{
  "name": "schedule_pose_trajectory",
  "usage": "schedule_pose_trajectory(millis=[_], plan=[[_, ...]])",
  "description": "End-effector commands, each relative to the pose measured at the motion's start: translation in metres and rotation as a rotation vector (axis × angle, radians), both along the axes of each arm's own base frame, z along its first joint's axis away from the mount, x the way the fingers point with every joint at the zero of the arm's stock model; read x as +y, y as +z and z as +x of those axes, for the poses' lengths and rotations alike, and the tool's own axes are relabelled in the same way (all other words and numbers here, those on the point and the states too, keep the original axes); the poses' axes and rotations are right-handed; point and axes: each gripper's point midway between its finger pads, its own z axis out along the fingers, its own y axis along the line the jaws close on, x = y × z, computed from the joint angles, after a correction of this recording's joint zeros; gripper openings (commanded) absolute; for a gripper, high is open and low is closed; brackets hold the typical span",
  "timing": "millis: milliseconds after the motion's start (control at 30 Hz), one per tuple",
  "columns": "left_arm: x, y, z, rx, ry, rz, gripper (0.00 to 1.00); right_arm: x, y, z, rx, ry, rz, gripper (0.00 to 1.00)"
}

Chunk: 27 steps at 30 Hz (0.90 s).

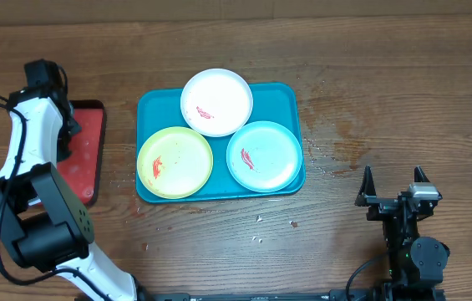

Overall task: Clean dirty plates on tray and stack at the side
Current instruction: 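Lift the sponge out of the red tray with the left gripper, then place the sponge onto the yellow plate with the left gripper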

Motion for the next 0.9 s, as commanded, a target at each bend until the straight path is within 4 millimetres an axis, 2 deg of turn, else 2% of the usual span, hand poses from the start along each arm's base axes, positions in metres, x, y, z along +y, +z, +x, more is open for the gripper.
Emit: schedule_pose_trajectory(millis=[0,100,167,233,300,400,433,633,767,867], plan=[[-0.017,0.099,0.025,-0.254,-0.035,-0.033,0.04,0.000,-0.002,0.000,-0.004,-0.003,-0.004,1.00],[-0.052,0.146,0.026,-0.392,-0.112,-0.188,0.04,0.000,-0.002,0.000,-0.004,-0.003,-0.004,1.00],[-0.074,0.165,0.026,-0.466,-0.170,-0.277,0.04,0.000,-0.002,0.000,-0.004,-0.003,-0.004,1.00],[-0.095,0.173,0.021,-0.491,-0.232,-0.363,0.04,0.000,-0.002,0.000,-0.004,-0.003,-0.004,1.00],[-0.114,0.169,0.013,-0.460,-0.256,-0.445,0.04,0.000,-0.002,0.000,-0.004,-0.003,-0.004,1.00],[-0.143,0.142,-0.001,-0.341,-0.271,-0.547,0.04,0.000,-0.002,0.000,-0.004,-0.003,-0.004,1.00],[-0.159,0.120,-0.006,-0.264,-0.299,-0.578,0.04,0.000,-0.002,0.000,-0.004,-0.003,-0.004,1.00],[-0.217,0.035,-0.017,-0.063,-0.425,-0.664,0.04,0.000,-0.002,0.000,-0.004,-0.003,-0.004,1.00],[-0.247,-0.014,-0.012,-0.014,-0.490,-0.675,0.04,0.000,-0.002,0.000,-0.004,-0.003,-0.004,1.00],[-0.267,-0.039,-0.003,0.008,-0.539,-0.677,0.04,0.000,-0.002,0.000,-0.004,-0.003,-0.004,1.00]])
